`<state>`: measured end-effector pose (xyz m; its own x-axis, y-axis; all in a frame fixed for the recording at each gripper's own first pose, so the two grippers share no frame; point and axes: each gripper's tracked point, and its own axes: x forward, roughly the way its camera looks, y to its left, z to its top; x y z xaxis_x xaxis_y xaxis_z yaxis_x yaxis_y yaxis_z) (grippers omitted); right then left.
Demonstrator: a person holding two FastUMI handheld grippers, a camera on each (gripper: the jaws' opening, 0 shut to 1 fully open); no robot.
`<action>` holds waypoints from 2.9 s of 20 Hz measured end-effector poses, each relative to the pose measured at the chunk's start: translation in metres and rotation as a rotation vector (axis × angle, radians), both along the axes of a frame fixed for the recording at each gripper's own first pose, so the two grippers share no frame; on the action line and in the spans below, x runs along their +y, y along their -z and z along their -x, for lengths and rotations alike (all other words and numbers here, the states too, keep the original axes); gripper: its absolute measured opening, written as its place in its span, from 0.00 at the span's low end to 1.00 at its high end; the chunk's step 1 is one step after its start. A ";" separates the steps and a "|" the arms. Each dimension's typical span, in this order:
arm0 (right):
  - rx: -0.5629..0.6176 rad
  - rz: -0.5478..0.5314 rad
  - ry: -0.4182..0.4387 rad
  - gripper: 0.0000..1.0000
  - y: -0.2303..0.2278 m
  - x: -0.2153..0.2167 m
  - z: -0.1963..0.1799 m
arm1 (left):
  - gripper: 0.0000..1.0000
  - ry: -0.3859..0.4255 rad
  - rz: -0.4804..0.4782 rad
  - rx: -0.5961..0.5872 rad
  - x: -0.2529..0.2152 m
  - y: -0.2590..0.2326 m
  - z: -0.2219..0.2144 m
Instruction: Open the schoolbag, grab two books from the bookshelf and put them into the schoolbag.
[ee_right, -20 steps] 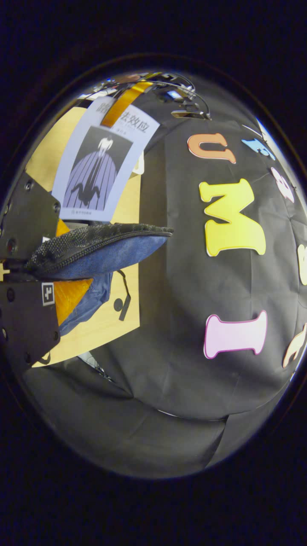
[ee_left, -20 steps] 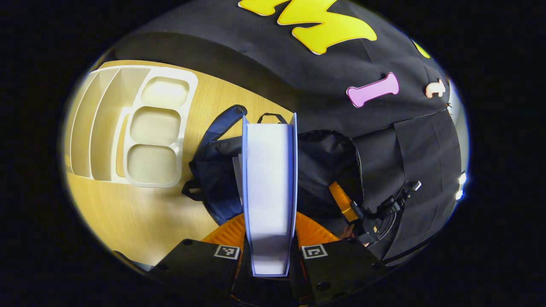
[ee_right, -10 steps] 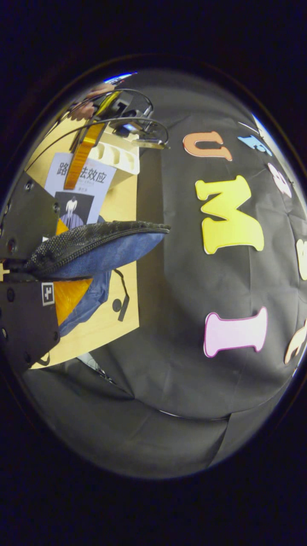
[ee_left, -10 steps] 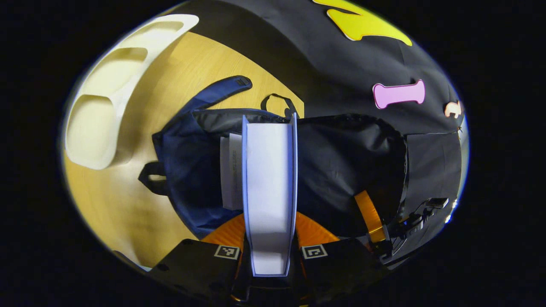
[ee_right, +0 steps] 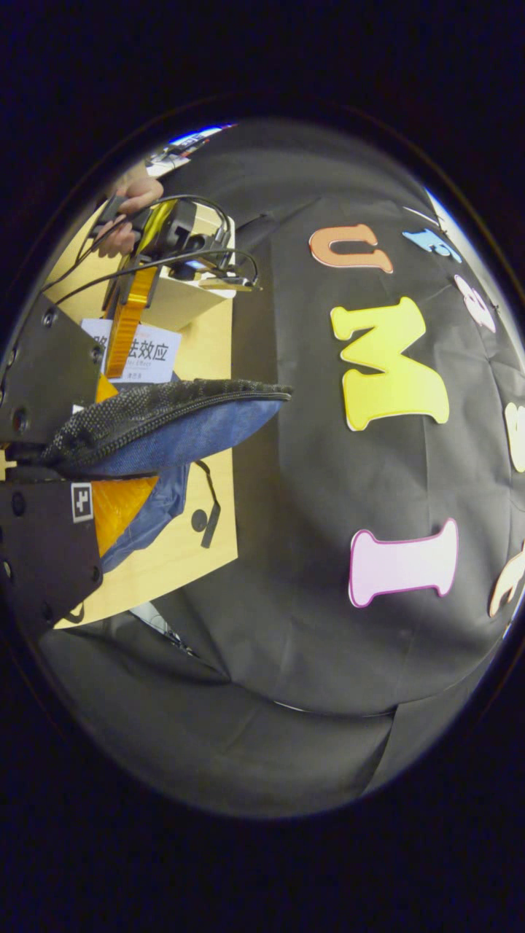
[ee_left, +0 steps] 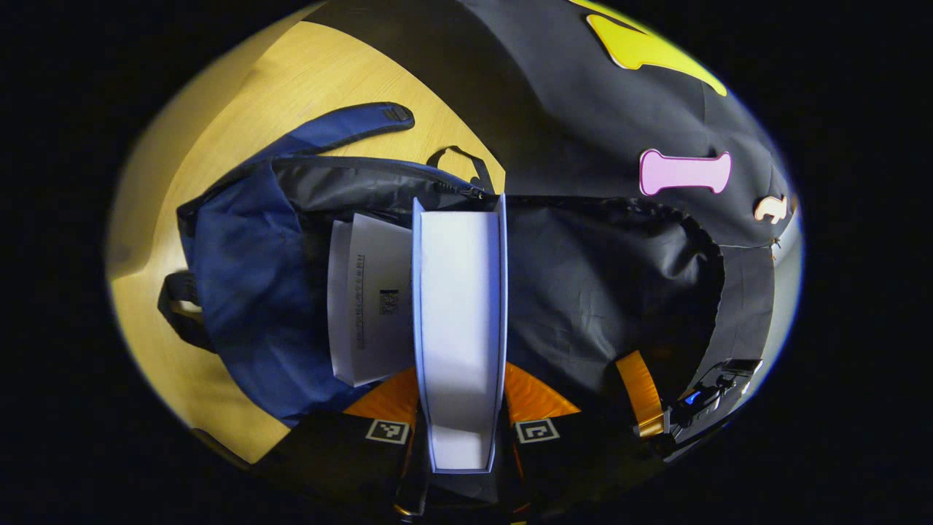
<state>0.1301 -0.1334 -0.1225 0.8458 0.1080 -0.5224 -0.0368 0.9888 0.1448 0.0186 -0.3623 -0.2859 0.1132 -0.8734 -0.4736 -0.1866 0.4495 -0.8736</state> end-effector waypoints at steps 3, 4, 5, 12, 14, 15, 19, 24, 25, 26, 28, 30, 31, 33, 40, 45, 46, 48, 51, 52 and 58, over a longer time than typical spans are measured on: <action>-0.009 0.015 -0.015 0.00 -0.002 0.002 -0.001 | 0.39 0.002 0.042 -0.006 -0.011 0.007 -0.002; -0.010 0.016 -0.020 0.00 -0.003 0.003 -0.002 | 0.39 0.002 0.055 -0.006 -0.014 0.011 -0.003; -0.011 0.015 -0.023 0.00 -0.003 0.004 -0.003 | 0.39 0.001 0.069 -0.005 -0.018 0.014 -0.006; -0.008 0.023 -0.041 0.00 -0.001 0.002 -0.006 | 0.46 0.012 0.135 0.021 -0.038 0.032 -0.010; -0.007 0.026 -0.044 0.00 -0.002 0.001 -0.006 | 0.41 0.017 0.127 0.023 -0.039 0.035 -0.010; -0.006 0.026 -0.046 0.00 -0.002 0.002 -0.007 | 0.42 0.022 0.110 0.014 -0.039 0.038 -0.011; 0.003 0.026 -0.049 0.00 0.002 0.002 -0.007 | 0.61 0.089 -0.024 -0.012 -0.036 0.048 -0.004; 0.002 0.023 -0.057 0.00 0.003 0.006 -0.006 | 0.82 0.183 -0.264 0.030 -0.002 0.058 0.005; 0.002 0.023 -0.059 0.00 0.003 0.008 -0.005 | 0.83 0.194 -0.306 0.034 0.005 0.051 0.004; 0.001 0.023 -0.060 0.00 0.004 0.009 -0.003 | 0.82 0.204 -0.343 0.031 0.014 0.045 0.003; 0.004 0.023 -0.061 0.00 0.005 0.012 -0.004 | 0.97 0.222 -0.398 0.011 0.026 0.026 0.000; -0.001 0.026 -0.065 0.00 0.004 0.016 -0.002 | 0.90 0.232 -0.442 -0.025 0.040 0.018 0.004; -0.004 0.033 -0.066 0.00 0.005 0.018 -0.001 | 0.91 0.231 -0.467 -0.049 0.048 0.012 0.004; -0.009 0.036 -0.071 0.00 0.003 0.026 0.002 | 0.92 0.218 -0.530 -0.112 0.068 0.001 -0.002; -0.020 0.071 -0.089 0.01 0.006 0.055 0.010 | 0.92 0.185 -0.695 -0.240 0.148 -0.038 0.000; -0.016 0.077 -0.086 0.08 0.006 0.076 0.027 | 0.92 0.137 -0.762 -0.339 0.195 -0.073 0.004; -0.035 0.060 -0.092 0.11 -0.002 0.083 0.027 | 0.92 0.124 -0.763 -0.347 0.204 -0.082 0.006; -0.090 0.065 -0.113 0.12 -0.019 0.096 0.035 | 0.92 0.098 -0.761 -0.352 0.217 -0.097 0.009; -0.174 0.060 -0.148 0.38 -0.048 0.123 0.048 | 0.92 0.084 -0.723 -0.339 0.232 -0.119 0.027; -0.206 0.054 -0.157 0.50 -0.061 0.134 0.052 | 0.92 0.091 -0.733 -0.349 0.240 -0.124 0.033; -0.389 0.073 -0.187 0.94 -0.116 0.177 0.083 | 0.92 0.038 -0.867 -0.504 0.295 -0.153 0.039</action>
